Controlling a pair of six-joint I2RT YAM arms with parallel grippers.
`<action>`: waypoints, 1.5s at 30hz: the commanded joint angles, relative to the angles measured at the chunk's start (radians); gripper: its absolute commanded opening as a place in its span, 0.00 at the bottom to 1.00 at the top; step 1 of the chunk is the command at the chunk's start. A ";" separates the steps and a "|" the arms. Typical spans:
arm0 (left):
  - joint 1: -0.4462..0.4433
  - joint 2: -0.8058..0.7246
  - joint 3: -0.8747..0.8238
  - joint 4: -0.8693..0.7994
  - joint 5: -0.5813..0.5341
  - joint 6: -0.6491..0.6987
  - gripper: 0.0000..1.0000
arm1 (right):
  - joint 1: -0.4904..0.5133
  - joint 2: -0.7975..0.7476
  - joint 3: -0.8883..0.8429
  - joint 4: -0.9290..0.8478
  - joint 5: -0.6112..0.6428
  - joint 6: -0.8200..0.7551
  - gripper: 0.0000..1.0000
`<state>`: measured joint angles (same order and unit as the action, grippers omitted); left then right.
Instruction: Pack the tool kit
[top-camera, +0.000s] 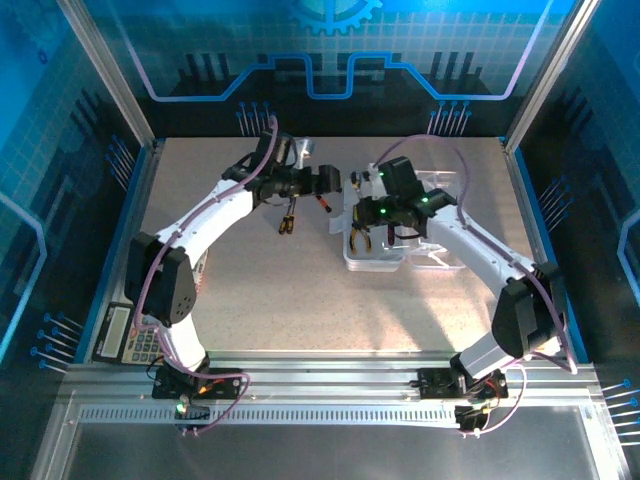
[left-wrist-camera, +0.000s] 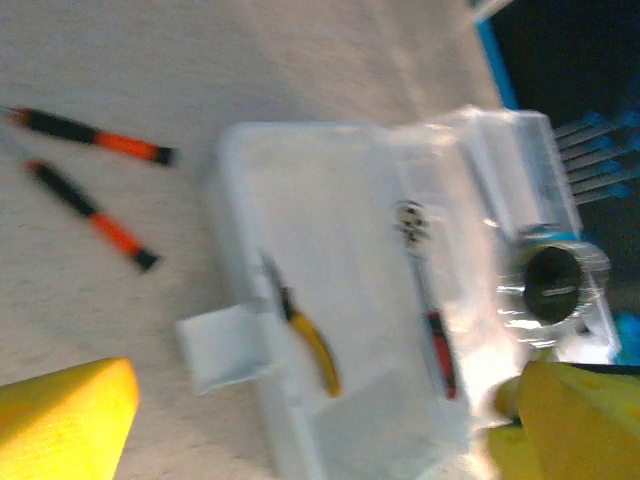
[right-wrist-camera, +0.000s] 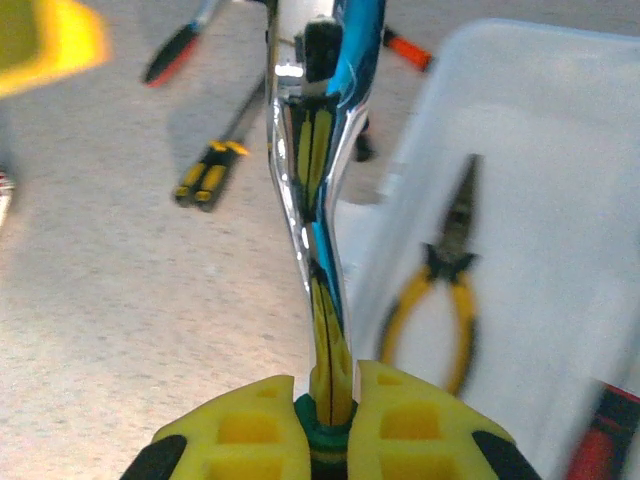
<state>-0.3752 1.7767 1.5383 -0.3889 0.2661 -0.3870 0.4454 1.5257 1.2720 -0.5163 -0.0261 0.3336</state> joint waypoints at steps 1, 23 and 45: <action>0.052 -0.040 0.025 -0.139 -0.215 0.143 0.99 | -0.065 -0.065 -0.008 -0.092 0.108 -0.065 0.00; 0.102 0.039 -0.047 -0.226 -0.332 0.169 0.99 | -0.110 0.102 -0.038 -0.045 0.318 -0.036 0.00; 0.116 0.108 -0.101 -0.209 -0.312 0.166 0.99 | -0.109 0.078 0.013 -0.080 0.277 -0.067 0.37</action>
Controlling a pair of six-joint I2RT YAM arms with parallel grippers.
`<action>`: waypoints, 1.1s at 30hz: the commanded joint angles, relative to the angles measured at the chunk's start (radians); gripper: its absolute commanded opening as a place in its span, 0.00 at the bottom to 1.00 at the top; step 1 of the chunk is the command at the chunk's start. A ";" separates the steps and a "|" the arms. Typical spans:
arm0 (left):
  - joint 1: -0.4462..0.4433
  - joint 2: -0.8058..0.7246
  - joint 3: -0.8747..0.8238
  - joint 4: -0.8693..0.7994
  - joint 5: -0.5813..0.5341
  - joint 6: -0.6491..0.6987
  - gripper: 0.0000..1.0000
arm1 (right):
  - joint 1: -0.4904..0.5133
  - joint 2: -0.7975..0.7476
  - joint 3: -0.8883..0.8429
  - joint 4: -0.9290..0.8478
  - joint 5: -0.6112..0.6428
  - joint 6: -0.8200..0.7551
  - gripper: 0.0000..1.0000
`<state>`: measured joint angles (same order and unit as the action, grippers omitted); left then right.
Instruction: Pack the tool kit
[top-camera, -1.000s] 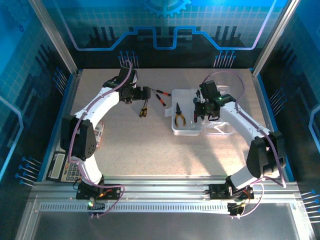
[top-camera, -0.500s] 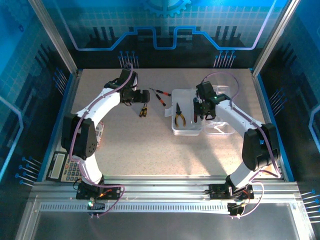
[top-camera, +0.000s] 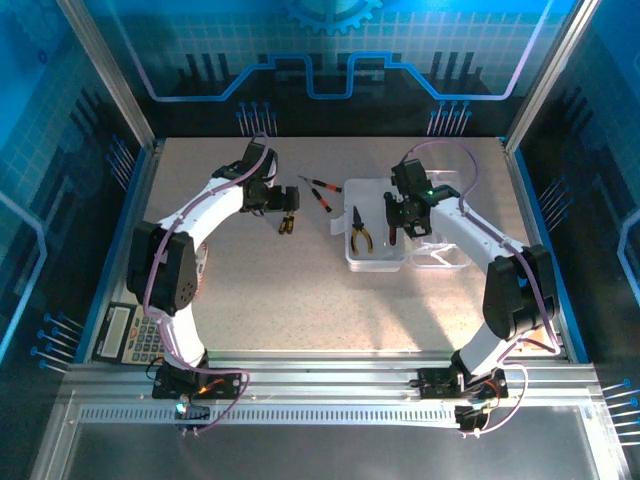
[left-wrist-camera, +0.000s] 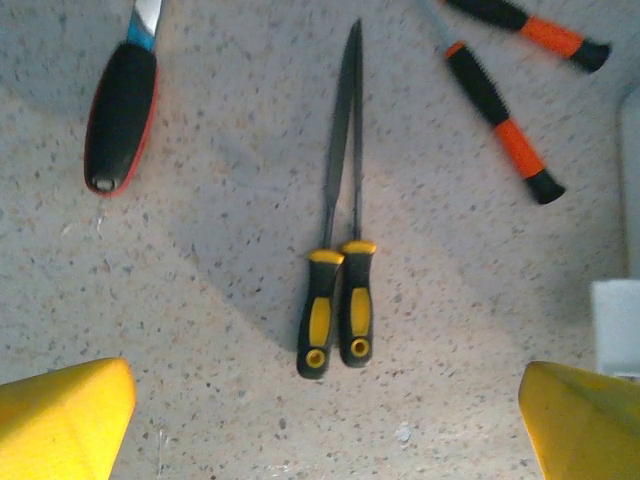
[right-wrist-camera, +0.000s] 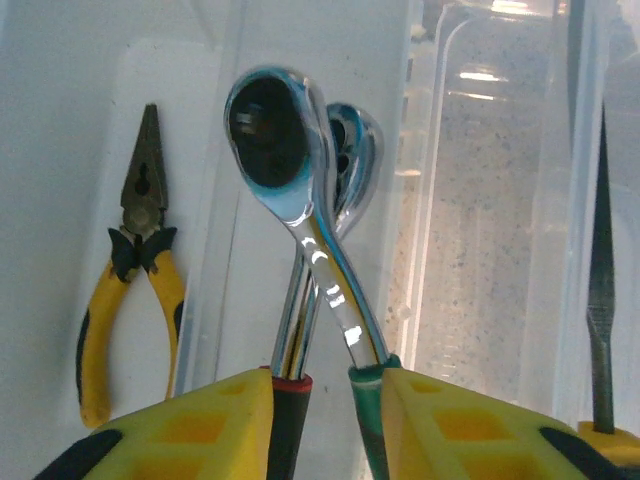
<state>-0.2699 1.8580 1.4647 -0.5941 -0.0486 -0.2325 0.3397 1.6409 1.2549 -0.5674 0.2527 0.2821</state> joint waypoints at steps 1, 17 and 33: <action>0.012 0.032 -0.034 -0.002 0.006 0.012 0.99 | -0.001 -0.049 0.032 -0.027 -0.007 -0.020 0.39; 0.016 0.227 0.047 -0.011 -0.011 0.032 0.70 | 0.002 -0.157 0.013 -0.027 -0.097 -0.065 0.58; 0.018 0.322 0.125 -0.055 -0.014 0.039 0.34 | -0.001 -0.174 0.017 -0.045 -0.093 -0.077 0.59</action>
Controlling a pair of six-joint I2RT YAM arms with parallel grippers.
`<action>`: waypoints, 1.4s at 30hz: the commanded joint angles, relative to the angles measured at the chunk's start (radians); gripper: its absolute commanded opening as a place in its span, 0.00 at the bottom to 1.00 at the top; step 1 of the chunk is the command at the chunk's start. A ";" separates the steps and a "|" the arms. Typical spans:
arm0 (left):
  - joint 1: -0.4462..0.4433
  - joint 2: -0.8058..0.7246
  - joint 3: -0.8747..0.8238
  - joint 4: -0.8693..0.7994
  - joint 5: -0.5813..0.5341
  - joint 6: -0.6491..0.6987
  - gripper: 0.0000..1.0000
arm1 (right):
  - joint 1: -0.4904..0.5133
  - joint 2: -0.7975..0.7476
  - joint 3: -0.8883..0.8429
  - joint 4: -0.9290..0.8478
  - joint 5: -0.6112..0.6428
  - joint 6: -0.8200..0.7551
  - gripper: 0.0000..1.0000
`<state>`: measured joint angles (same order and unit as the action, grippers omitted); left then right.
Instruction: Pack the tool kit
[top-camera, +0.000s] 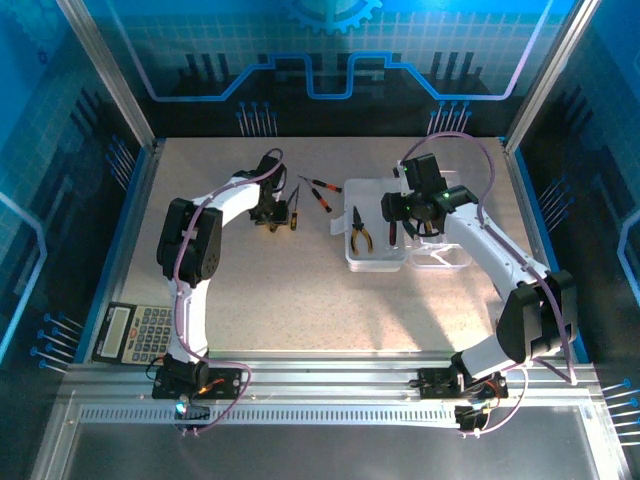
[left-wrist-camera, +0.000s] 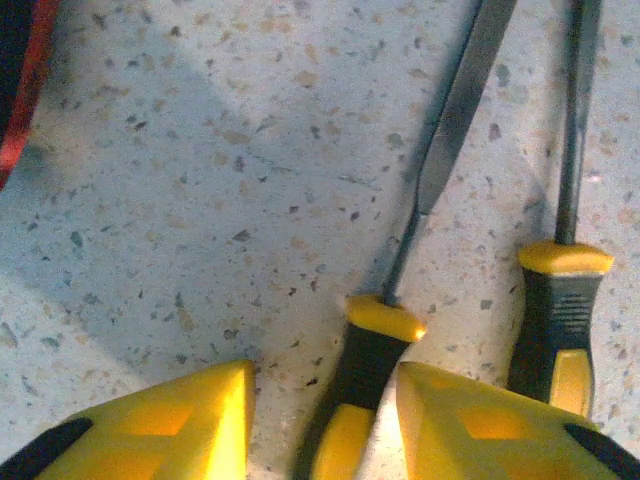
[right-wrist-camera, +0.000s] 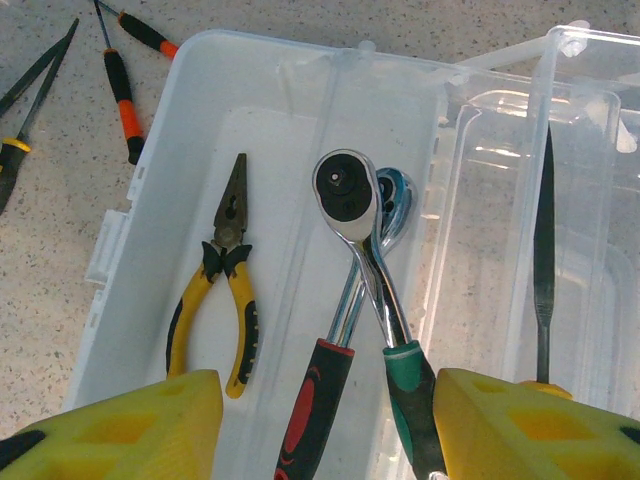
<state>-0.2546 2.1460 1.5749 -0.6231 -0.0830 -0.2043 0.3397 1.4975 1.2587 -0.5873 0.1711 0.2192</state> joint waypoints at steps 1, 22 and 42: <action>0.003 0.032 0.011 -0.027 0.023 0.010 0.30 | -0.001 -0.031 0.013 -0.025 -0.013 -0.015 0.59; 0.011 -0.436 -0.181 0.190 0.521 -0.061 0.00 | -0.022 -0.107 -0.036 0.237 -0.553 0.152 1.00; -0.165 -0.518 -0.230 0.490 0.735 -0.256 0.00 | 0.048 0.062 -0.050 0.684 -0.617 0.459 0.72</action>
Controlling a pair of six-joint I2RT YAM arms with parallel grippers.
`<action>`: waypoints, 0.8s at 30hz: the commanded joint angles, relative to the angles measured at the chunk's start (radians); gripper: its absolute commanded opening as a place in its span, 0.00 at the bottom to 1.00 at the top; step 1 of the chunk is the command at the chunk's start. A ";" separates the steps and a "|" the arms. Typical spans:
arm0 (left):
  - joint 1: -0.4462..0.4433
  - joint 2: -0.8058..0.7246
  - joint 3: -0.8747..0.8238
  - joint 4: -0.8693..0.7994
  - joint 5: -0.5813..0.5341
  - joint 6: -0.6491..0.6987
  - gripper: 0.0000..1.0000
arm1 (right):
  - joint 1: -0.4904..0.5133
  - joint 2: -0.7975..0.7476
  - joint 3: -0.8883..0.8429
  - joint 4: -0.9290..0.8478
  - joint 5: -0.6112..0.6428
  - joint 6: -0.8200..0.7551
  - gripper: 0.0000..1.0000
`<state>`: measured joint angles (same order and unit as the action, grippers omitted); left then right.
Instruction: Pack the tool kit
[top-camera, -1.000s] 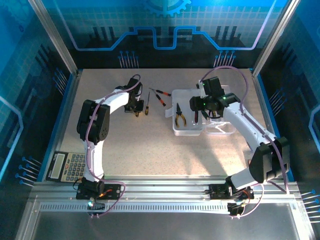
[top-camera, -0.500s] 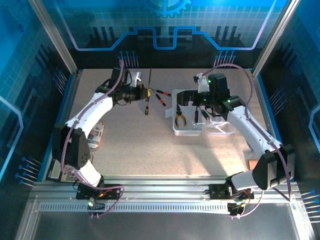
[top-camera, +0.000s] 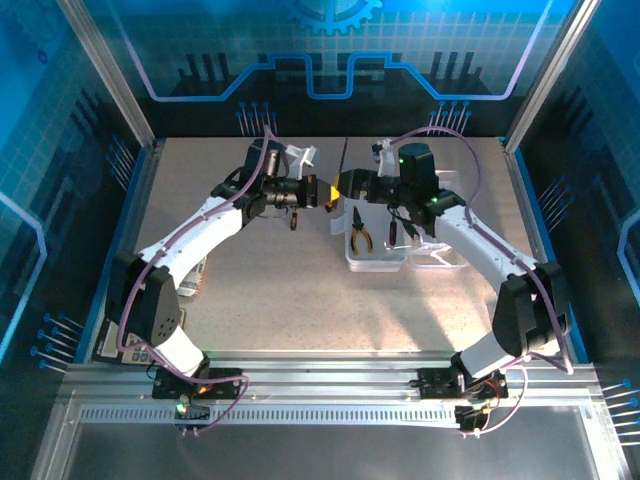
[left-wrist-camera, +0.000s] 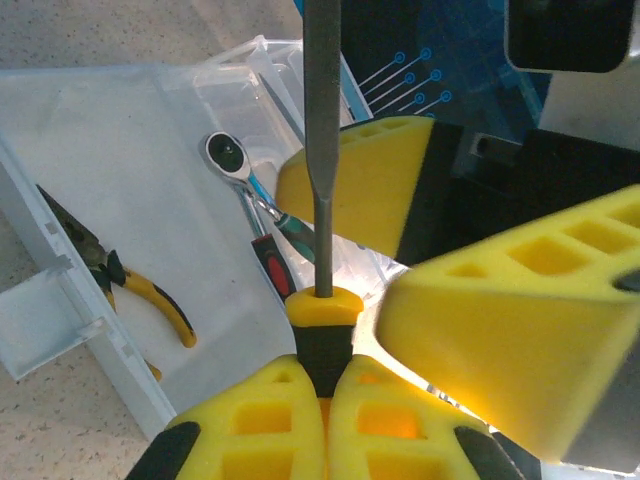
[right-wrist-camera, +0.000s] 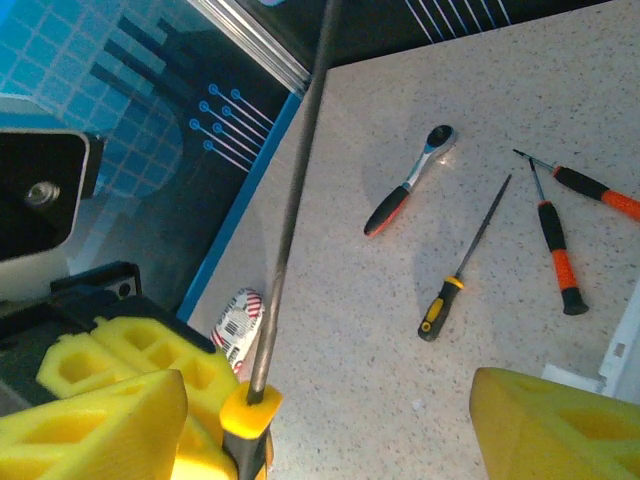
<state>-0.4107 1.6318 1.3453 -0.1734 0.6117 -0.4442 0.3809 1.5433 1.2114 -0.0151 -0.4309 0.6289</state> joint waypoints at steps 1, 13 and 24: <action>-0.013 -0.004 -0.001 0.039 0.040 -0.015 0.00 | 0.007 0.023 -0.002 0.126 -0.018 0.058 0.68; -0.040 0.005 -0.013 0.071 0.055 -0.029 0.00 | 0.011 0.072 0.022 0.155 -0.045 0.089 0.09; 0.093 -0.020 0.047 -0.194 -0.151 0.129 0.99 | -0.181 -0.069 0.073 -0.389 0.169 -0.265 0.00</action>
<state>-0.3920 1.6428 1.3605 -0.2588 0.5545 -0.3759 0.2615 1.5421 1.2308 -0.1650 -0.3828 0.5323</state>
